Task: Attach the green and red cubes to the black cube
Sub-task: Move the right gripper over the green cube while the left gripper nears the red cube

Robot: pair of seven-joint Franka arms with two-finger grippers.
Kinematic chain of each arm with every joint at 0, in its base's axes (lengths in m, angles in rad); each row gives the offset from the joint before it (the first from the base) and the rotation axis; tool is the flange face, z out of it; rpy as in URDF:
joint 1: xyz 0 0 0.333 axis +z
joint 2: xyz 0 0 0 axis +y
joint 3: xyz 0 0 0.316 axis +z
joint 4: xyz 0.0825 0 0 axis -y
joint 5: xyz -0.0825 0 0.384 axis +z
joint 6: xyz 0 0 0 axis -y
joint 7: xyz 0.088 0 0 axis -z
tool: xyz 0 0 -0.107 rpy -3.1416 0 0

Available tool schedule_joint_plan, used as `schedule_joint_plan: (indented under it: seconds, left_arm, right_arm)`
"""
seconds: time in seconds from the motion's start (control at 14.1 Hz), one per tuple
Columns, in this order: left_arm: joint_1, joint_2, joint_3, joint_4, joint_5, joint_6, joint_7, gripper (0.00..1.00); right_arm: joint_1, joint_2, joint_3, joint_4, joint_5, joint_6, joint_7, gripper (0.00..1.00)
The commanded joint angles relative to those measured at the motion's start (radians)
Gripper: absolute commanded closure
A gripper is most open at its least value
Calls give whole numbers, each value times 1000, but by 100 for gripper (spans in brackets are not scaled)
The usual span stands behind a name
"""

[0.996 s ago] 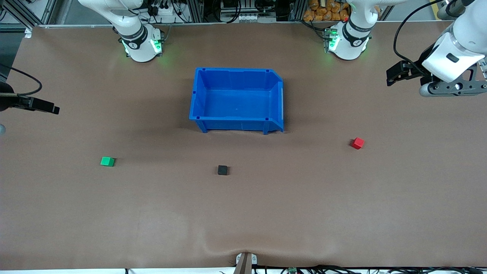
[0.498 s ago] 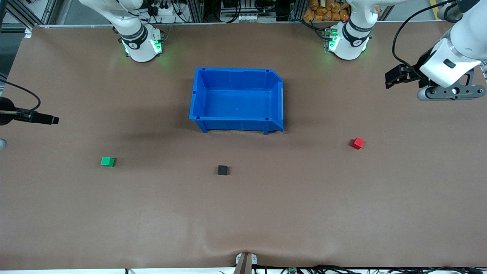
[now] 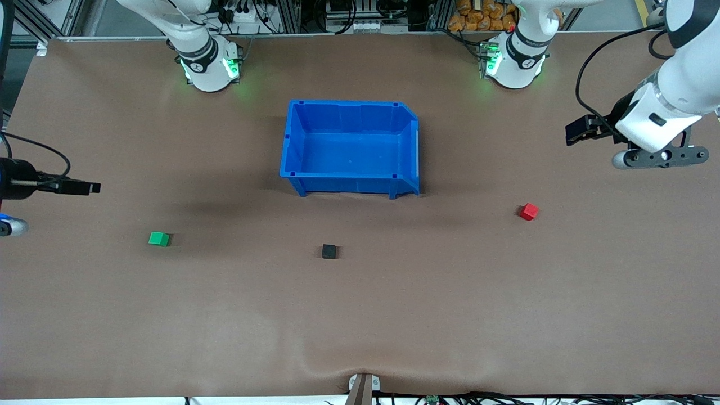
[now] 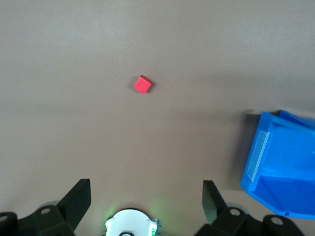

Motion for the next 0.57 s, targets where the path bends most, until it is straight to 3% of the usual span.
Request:
schedule_joint_plan:
  seconds: [0.0, 0.28, 0.5]
  left_arm:
    - [0, 12, -6, 12, 22, 2, -75, 0]
    - [36, 12, -4, -49, 18, 8, -129, 0]
    - [66, 2, -2, -193, 21, 139, -213, 0]
  right_arm:
    - [-21, 27, 11, -5, 7, 49, -83, 0]
    - [-4, -4, 12, -169, -35, 250, -89, 0]
    - [10, -13, 14, -241, -35, 334, -89, 0]
